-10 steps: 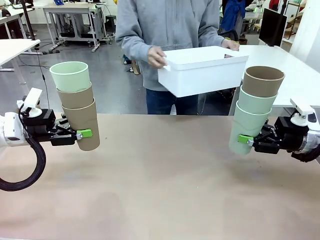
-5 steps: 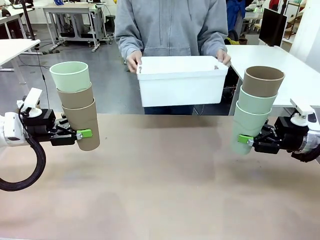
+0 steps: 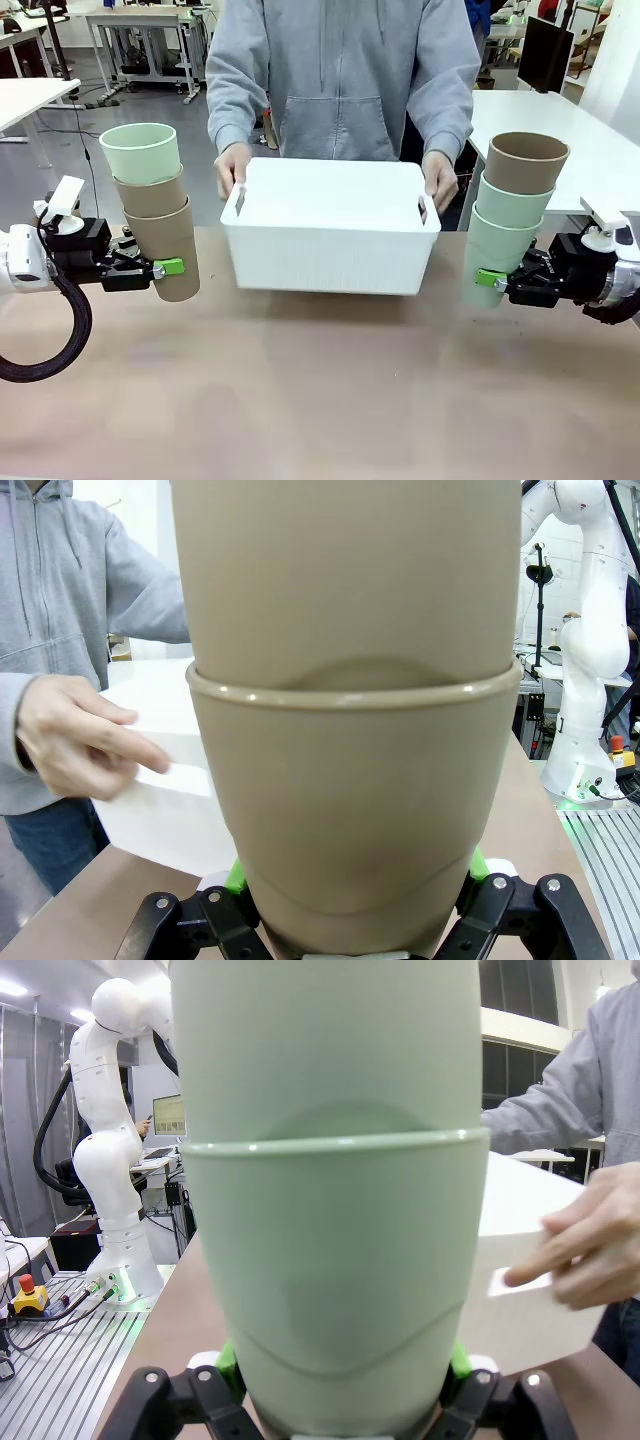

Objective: Stack the cups and store them in the basket.
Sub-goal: Place the stack of Reusable plastic cups into the Pantry Basket.

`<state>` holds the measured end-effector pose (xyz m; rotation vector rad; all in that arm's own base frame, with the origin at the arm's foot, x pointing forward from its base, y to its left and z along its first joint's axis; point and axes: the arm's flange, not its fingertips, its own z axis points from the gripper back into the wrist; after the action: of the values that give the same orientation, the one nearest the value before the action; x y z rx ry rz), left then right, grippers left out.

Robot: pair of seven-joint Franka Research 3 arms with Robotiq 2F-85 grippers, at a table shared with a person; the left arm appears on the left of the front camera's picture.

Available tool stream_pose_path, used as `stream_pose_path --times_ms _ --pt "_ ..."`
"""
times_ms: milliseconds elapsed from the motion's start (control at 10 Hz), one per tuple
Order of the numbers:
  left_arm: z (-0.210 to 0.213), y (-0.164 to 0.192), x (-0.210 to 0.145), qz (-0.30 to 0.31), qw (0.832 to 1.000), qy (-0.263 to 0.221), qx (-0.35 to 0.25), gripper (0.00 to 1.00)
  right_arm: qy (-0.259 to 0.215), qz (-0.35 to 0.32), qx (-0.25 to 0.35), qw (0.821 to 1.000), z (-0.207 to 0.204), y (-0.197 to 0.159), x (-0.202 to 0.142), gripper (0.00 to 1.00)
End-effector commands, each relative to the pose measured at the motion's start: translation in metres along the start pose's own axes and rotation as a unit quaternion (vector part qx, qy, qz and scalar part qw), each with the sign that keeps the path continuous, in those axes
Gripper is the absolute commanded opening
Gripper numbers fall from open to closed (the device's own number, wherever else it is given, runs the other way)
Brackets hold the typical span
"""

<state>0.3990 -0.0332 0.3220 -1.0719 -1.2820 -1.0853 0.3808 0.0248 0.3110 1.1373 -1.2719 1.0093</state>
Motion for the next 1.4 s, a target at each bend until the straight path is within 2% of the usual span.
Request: stream_pose_path --times_ms 0,1300 --pt "0.0003 -0.0002 0.0045 -0.004 1.000 -0.007 -0.001 0.84 -0.001 0.005 -0.001 1.000 0.0005 -0.0001 0.0044 0.84" --pt "0.0003 -0.0002 0.0045 -0.004 1.000 -0.007 -0.001 0.84 -0.001 0.005 -0.001 1.000 0.0005 -0.0001 0.0044 0.84"
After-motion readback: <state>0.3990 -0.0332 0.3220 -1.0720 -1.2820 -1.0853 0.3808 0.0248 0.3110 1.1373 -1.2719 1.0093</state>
